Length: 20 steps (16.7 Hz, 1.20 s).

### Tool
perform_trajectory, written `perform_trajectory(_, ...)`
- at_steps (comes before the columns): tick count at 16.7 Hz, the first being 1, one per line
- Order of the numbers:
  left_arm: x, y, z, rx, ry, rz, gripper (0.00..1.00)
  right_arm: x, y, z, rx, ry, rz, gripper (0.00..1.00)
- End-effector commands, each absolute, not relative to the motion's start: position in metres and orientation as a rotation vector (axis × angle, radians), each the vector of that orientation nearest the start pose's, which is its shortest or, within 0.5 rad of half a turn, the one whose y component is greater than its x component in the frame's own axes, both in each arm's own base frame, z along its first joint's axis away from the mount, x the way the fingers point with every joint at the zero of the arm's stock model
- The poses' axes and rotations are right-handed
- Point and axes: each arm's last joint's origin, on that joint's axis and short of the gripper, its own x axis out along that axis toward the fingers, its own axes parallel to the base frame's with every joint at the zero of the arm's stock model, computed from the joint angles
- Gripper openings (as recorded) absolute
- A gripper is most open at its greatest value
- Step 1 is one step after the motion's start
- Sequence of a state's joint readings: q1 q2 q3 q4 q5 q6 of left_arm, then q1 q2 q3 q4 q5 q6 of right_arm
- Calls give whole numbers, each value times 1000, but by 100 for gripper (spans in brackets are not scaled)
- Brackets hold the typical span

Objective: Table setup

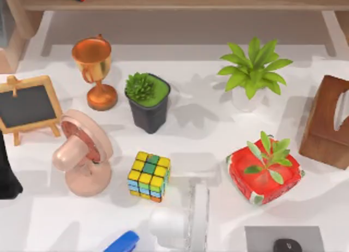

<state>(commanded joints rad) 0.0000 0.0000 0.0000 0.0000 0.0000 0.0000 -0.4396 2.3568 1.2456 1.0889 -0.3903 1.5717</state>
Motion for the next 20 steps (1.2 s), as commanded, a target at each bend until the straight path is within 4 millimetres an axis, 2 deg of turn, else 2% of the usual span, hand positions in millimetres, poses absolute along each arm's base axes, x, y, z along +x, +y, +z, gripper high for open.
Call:
perform_trajectory(1,106,-1,160,0,0,0,100,433,-185,90,1570,2,-37,0)
perform_trajectory(14,106,-1,160,0,0,0,100,433,-185,90,1570,2,-37,98)
perform_trajectory(20,106,-1,160,0,0,0,100,433,-185,90,1570,2,-37,100)
